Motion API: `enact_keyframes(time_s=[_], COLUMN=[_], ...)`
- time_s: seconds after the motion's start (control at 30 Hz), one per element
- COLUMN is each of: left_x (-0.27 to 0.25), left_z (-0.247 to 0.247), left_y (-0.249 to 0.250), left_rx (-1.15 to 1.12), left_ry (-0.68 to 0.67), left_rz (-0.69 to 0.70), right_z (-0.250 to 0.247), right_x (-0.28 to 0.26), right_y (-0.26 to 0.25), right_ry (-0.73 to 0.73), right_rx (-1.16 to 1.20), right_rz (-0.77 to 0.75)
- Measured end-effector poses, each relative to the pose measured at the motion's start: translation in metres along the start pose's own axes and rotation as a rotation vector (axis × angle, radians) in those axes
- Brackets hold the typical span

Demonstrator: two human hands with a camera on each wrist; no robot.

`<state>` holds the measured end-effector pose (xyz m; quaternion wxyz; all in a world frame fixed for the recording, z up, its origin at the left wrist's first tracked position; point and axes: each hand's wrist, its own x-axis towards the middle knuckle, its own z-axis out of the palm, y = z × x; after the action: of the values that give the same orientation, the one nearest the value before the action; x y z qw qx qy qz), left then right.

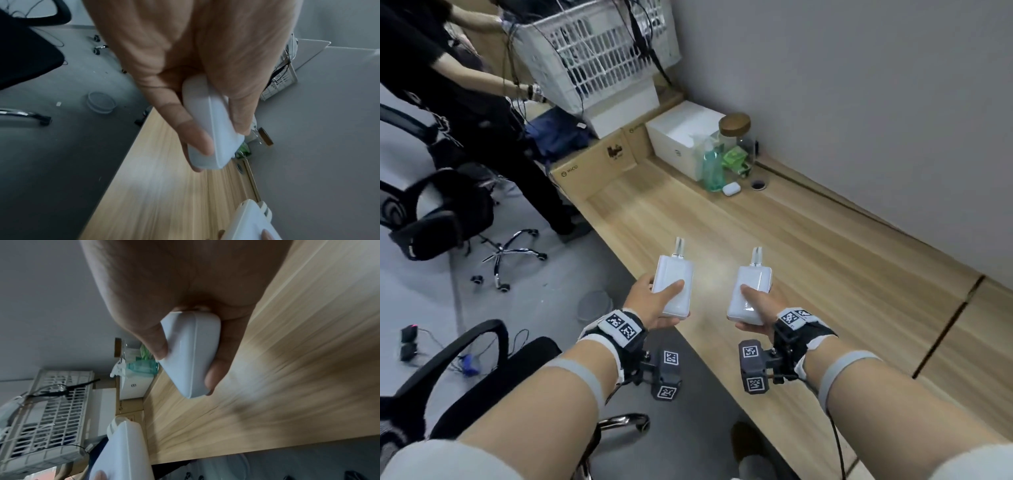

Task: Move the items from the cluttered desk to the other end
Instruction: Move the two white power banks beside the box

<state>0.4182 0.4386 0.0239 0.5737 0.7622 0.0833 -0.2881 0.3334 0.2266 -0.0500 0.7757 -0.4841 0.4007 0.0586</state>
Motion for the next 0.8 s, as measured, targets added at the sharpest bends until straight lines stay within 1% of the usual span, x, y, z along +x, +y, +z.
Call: enact_keyframes(time_s=[0.07, 0.17, 0.3, 0.47, 0.57, 0.63, 0.7, 0.8], left_x=[0.028, 0.068, 0.132, 0.231, 0.292, 0.331, 0.367, 0.416], left_z=[-0.016, -0.034, -0.058, -0.102, -0.132, -0.152, -0.168, -0.181], left_y=[0.013, 0.029, 0.048, 0.073, 0.092, 0.104, 0.114, 0.123], left_rx=[-0.012, -0.024, -0.047, 0.015, 0.019, 0.017, 0.021, 0.075], left_ry=[0.019, 0.006, -0.013, -0.103, -0.179, -0.212, -0.226, -0.194], left_rz=[-0.039, -0.065, -0.111, -0.114, -0.173, -0.193, -0.209, -0.218], right_z=[0.024, 0.054, 0.095, 0.149, 0.187, 0.209, 0.231, 0.259], right_x=[0.020, 0.049, 0.094, 0.161, 0.199, 0.221, 0.242, 0.266], right_y=[-0.013, -0.029, -0.049, -0.073, -0.090, -0.097, -0.103, -0.111], right_ry=[-0.003, -0.015, 0.023, 0.103, 0.203, 0.242, 0.261, 0.286], right_rx=[-0.024, -0.054, -0.093, -0.147, -0.140, -0.109, -0.097, -0.061], right_rz=[0.026, 0.035, 0.057, 0.094, 0.159, 0.207, 0.231, 0.262])
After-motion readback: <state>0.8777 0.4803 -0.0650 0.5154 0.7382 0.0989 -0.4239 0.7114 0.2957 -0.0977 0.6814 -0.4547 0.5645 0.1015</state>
